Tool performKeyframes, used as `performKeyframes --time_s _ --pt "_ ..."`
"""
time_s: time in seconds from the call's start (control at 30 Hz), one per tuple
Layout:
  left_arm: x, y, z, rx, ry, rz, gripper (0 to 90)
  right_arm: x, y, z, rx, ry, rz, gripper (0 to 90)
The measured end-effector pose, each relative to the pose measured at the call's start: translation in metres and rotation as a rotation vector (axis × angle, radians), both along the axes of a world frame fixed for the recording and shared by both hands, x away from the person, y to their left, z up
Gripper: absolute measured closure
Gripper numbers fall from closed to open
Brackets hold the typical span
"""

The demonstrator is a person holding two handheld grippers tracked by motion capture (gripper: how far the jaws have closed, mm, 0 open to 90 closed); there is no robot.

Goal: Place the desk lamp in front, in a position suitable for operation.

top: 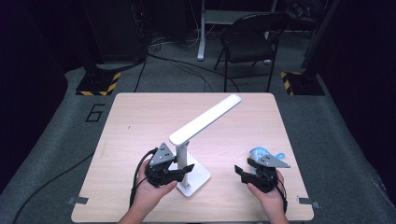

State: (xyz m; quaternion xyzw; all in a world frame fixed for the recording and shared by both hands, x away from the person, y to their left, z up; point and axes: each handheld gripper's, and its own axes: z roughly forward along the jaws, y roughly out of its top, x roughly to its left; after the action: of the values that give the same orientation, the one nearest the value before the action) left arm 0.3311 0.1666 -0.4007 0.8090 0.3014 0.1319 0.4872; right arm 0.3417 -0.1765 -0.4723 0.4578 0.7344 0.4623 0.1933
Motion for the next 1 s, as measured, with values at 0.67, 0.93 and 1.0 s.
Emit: performKeyframes --time_s 0.67,0.93,1.0 --pt "0.005 -0.011 0.000 -0.015 0.004 -0.272 50.7 0.007 -0.037 -0.006 -0.155 0.017 -0.193 36.1" --pt "0.006 -0.001 0.003 0.002 0.019 -0.276 50.2 0.014 -0.039 -0.024 -0.192 0.099 -0.200 44.0" --pt "0.005 -0.002 0.004 0.011 0.029 -0.268 49.9 0.015 -0.037 -0.026 -0.199 0.108 -0.202 44.4"
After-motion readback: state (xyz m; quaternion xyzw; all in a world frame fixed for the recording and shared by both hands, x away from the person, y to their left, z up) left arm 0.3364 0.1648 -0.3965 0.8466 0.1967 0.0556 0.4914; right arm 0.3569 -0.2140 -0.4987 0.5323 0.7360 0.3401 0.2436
